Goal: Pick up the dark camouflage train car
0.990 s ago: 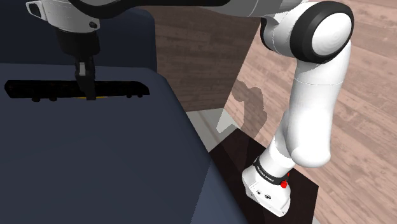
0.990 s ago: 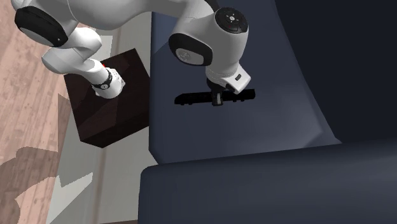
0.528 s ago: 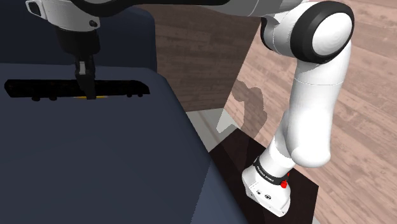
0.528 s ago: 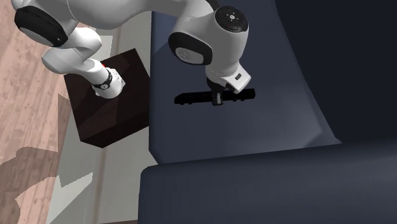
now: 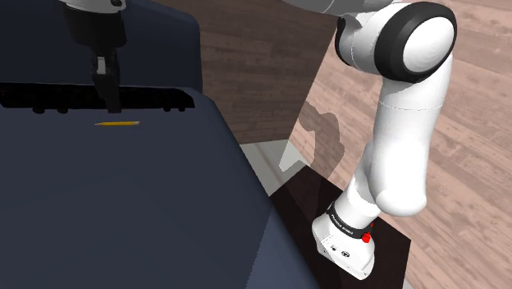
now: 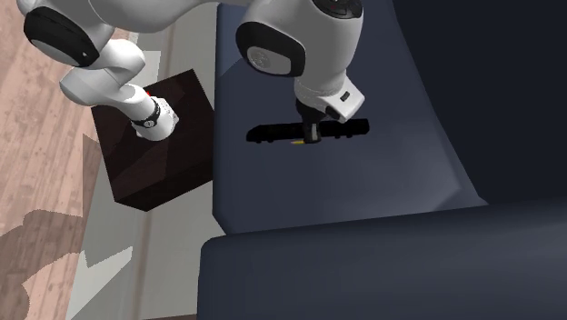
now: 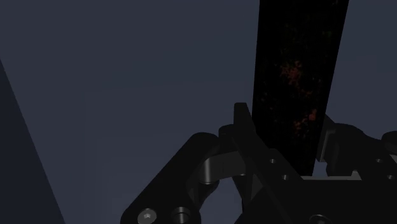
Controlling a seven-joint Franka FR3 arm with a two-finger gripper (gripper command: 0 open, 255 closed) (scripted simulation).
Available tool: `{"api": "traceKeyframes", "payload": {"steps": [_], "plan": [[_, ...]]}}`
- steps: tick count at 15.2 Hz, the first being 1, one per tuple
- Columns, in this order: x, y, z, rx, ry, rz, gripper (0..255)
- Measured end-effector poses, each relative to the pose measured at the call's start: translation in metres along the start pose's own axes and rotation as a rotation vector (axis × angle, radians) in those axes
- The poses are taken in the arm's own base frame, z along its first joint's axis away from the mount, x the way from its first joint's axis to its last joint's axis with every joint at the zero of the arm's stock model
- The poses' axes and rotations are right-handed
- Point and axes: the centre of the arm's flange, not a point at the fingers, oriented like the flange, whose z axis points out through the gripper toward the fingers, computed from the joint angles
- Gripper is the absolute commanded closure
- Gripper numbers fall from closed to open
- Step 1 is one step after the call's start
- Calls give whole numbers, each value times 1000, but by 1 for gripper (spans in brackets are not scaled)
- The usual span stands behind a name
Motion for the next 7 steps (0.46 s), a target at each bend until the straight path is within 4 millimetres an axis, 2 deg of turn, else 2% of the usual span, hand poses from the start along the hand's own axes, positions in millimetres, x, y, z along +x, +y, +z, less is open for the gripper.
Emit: {"api": "traceKeyframes", "payload": {"steps": [7], "plan": [[0, 2, -36, 0, 0, 0, 255]]}}
